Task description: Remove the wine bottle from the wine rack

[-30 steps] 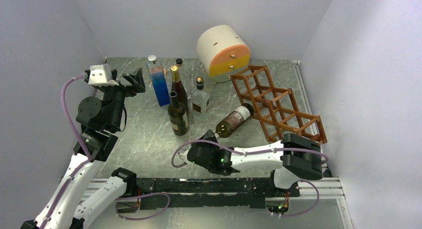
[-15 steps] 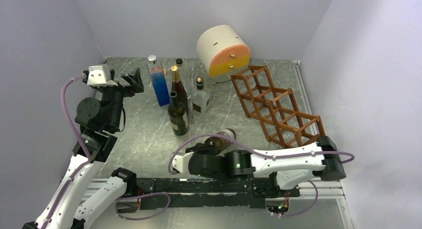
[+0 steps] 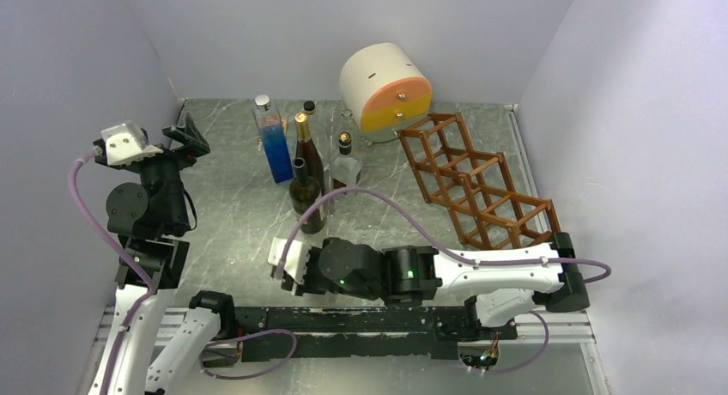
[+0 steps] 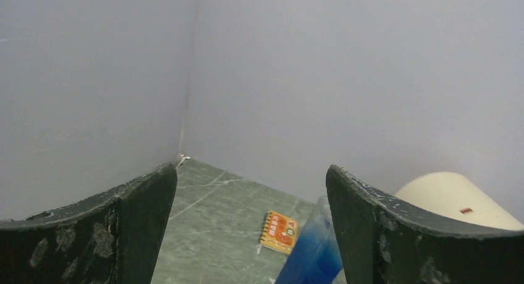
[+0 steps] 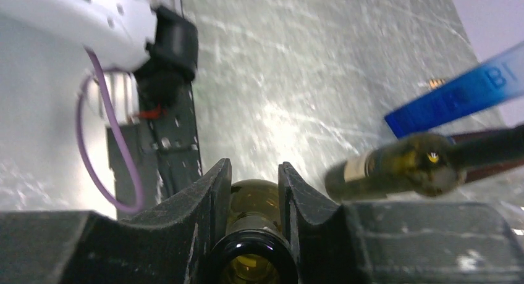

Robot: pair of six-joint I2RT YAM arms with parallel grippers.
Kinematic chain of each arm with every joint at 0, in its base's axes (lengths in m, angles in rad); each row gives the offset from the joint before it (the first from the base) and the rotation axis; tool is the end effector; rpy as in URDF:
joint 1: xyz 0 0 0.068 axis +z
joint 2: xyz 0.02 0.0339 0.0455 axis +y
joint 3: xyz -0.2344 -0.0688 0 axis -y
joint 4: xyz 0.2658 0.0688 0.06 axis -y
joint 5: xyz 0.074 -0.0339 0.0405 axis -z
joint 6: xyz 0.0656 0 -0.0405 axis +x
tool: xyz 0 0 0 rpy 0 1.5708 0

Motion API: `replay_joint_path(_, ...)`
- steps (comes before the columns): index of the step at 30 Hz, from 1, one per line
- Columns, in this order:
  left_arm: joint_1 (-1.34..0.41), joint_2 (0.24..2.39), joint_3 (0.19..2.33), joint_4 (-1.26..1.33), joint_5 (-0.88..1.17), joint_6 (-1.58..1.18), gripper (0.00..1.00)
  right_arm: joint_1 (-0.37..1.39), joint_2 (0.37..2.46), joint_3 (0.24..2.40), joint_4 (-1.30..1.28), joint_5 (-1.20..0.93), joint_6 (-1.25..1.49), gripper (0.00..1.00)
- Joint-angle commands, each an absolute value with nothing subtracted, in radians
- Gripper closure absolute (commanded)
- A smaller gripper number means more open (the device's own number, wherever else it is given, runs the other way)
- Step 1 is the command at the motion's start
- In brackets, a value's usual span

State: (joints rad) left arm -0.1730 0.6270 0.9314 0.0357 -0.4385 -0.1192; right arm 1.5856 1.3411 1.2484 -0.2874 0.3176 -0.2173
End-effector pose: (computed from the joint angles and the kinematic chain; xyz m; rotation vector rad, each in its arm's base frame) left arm 0.1935 -0.0055 0.4324 -0.3474 1.2153 0.0175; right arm 0.0151 0.3637 0.3263 -1.4102 1.3878 0.5979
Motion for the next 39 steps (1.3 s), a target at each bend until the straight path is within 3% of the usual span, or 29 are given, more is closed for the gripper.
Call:
replay_joint_path(1, -0.153, 0.567, 0.877, 0.086, -0.605, -0.133, 0.06, 1.500, 1.384, 1.359, -0.073, 0.189, -0.149, 1.00)
replay_joint_path(9, -0.153, 0.498, 0.825, 0.156, -0.661, -0.103, 0.06, 1.375, 1.596, 1.594, -0.058, 0.087, -0.108, 1.00)
replay_joint_path(16, -0.153, 0.472, 0.810, 0.170, -0.655, -0.115, 0.06, 1.348, 1.835, 1.940, -0.231, 0.274, -0.077, 1.00)
replay_joint_path(23, -0.153, 0.455, 0.804, 0.178, -0.667, -0.109, 0.06, 1.295, 1.990, 2.152, -0.317, 0.359, -0.072, 1.00)
replay_joint_path(39, -0.153, 0.431, 0.797, 0.189, -0.671, -0.097, 0.06, 1.177, 2.112, 2.237, -0.283, 0.282, -0.034, 1.00)
